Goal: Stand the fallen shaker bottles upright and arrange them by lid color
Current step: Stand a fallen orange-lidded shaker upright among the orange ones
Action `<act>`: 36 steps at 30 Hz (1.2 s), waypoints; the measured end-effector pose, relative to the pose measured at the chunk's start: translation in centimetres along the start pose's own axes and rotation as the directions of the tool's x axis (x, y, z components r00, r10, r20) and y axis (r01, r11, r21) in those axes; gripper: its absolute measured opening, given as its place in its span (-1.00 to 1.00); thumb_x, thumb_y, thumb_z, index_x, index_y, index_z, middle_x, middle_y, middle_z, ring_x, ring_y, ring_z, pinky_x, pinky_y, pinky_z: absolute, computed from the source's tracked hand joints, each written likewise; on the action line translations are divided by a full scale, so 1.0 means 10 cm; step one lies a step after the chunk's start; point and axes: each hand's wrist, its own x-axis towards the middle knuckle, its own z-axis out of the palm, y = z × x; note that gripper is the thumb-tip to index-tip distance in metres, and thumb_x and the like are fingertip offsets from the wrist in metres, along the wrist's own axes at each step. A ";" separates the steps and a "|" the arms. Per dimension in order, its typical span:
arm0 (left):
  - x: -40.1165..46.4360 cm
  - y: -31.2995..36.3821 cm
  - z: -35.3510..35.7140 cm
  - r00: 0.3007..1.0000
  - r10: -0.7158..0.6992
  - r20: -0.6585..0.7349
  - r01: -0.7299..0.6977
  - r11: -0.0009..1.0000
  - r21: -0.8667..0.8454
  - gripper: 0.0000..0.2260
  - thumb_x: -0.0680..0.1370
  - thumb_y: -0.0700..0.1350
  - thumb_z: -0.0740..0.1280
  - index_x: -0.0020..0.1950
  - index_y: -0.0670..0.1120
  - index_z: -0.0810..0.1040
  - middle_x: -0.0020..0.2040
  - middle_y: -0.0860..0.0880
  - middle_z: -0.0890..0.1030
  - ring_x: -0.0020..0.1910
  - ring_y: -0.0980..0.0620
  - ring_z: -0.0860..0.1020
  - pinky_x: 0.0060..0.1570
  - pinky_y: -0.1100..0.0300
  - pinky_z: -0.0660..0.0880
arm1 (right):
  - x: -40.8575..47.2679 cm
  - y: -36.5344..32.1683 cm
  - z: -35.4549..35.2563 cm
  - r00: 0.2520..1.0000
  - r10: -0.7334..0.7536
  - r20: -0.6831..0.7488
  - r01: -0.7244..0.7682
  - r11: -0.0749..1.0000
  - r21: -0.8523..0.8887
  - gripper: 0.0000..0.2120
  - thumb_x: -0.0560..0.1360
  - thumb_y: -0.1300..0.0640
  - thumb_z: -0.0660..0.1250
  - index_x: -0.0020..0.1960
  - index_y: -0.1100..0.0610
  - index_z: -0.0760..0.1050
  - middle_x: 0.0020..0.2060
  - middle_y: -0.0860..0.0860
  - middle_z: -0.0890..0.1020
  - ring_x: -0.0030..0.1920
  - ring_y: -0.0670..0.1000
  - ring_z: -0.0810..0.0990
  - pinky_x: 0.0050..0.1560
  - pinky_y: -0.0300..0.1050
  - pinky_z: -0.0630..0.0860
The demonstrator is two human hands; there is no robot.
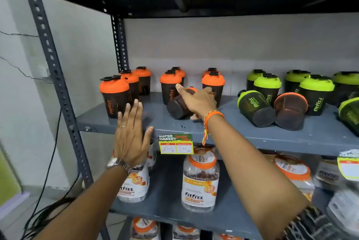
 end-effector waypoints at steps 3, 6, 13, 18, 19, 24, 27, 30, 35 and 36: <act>-0.06 -0.15 0.04 0.999 0.033 0.038 -0.033 0.999 0.006 -0.37 0.61 0.12 0.09 0.64 -0.11 0.12 0.65 -0.07 0.18 0.64 -0.08 0.10 0.62 -0.05 -0.09 | -0.02 -0.04 0.12 0.999 0.036 -0.010 -0.036 0.999 0.006 -0.16 0.22 -0.51 0.37 0.11 0.10 0.16 0.12 0.11 0.55 0.00 0.20 0.66 -0.60 -0.19 0.53; -0.07 -0.19 0.06 0.997 0.046 0.067 -0.045 0.999 -0.015 -0.41 0.60 0.13 0.11 0.59 -0.09 0.26 0.58 -0.09 0.33 0.54 -0.11 0.31 0.58 -0.08 0.07 | -0.06 -0.05 0.19 0.997 0.069 -0.027 -0.068 0.996 0.051 -0.18 0.21 -0.39 0.48 0.11 0.11 0.15 0.05 0.09 0.49 -0.01 0.17 0.65 -0.52 -0.13 0.61; -0.14 -0.26 0.04 0.994 0.105 0.038 -0.104 0.994 -0.018 -0.56 0.59 0.10 0.14 0.37 -0.09 0.50 0.31 -0.08 0.58 0.27 -0.13 0.51 0.37 -0.08 0.29 | -0.07 -0.08 0.24 0.975 0.196 0.100 -0.219 0.903 0.368 -0.21 0.19 -0.04 0.59 0.20 0.19 0.21 0.04 0.14 0.61 -0.14 0.12 0.69 -0.46 0.03 0.64; -0.16 -0.27 0.01 0.992 0.110 0.062 -0.110 0.994 -0.001 -0.59 0.59 0.09 0.19 0.33 -0.09 0.51 0.27 -0.08 0.59 0.25 -0.13 0.51 0.35 -0.07 0.30 | -0.15 -0.05 0.12 0.904 0.285 0.319 -0.422 0.724 0.547 -0.42 0.34 0.07 0.56 0.26 0.17 0.40 -0.06 0.18 0.59 -0.12 0.15 0.66 -0.31 0.05 0.65; -0.16 -0.27 0.00 0.992 0.107 0.062 -0.107 0.994 -0.006 -0.60 0.58 0.09 0.19 0.33 -0.09 0.51 0.27 -0.08 0.59 0.25 -0.13 0.51 0.36 -0.06 0.29 | -0.17 -0.05 0.10 0.893 0.273 0.358 -0.441 0.692 0.571 -0.52 0.37 0.08 0.54 0.19 0.16 0.42 -0.06 0.20 0.58 -0.11 0.16 0.65 -0.22 0.09 0.64; -0.17 -0.23 -0.02 0.994 0.071 0.088 -0.071 0.997 -0.007 -0.59 0.59 0.11 0.17 0.35 -0.07 0.49 0.30 -0.07 0.58 0.31 -0.10 0.50 0.46 -0.01 0.20 | -0.19 -0.03 0.04 0.866 0.157 0.475 -0.457 0.633 0.625 -0.42 0.38 0.16 0.54 0.32 0.22 0.40 0.23 0.25 0.56 0.10 0.24 0.66 -0.13 0.14 0.69; -0.18 -0.23 -0.02 0.991 0.052 0.123 -0.050 0.999 -0.014 -0.58 0.60 0.12 0.17 0.38 -0.05 0.48 0.34 -0.06 0.57 0.35 -0.09 0.48 0.50 -0.01 0.18 | -0.19 -0.05 0.05 0.877 0.067 0.476 -0.407 0.628 0.663 -0.55 0.43 0.27 0.48 0.27 0.26 0.44 0.20 0.24 0.57 0.20 0.28 0.63 0.09 0.24 0.62; -0.18 -0.25 -0.05 0.987 0.074 0.141 -0.072 0.997 -0.020 -0.58 0.61 0.10 0.18 0.41 -0.04 0.46 0.36 -0.05 0.56 0.37 -0.07 0.47 0.51 -0.01 0.17 | -0.15 -0.05 0.09 0.879 -0.034 0.476 -0.334 0.667 0.665 -0.69 0.46 0.37 0.41 0.18 0.27 0.50 0.28 0.30 0.56 0.30 0.27 0.57 0.28 0.23 0.53; -0.18 -0.24 -0.10 0.983 0.077 0.164 -0.074 0.997 -0.027 -0.58 0.61 0.08 0.15 0.42 -0.04 0.44 0.38 -0.03 0.54 0.39 -0.05 0.45 0.52 -0.01 0.16 | -0.10 -0.01 0.20 0.864 -0.209 0.458 -0.135 0.780 0.611 -0.64 0.45 0.54 0.31 0.14 0.19 0.50 0.06 0.13 0.67 0.06 0.07 0.67 0.10 -0.03 0.64; -0.19 -0.23 -0.10 0.983 0.072 0.170 -0.069 0.997 -0.027 -0.58 0.62 0.08 0.15 0.43 -0.04 0.44 0.38 -0.03 0.53 0.39 -0.05 0.44 0.53 -0.01 0.15 | -0.08 0.00 0.22 0.864 -0.224 0.452 -0.111 0.790 0.603 -0.59 0.44 0.57 0.31 0.15 0.18 0.49 0.04 0.10 0.67 0.05 0.05 0.67 0.09 -0.04 0.65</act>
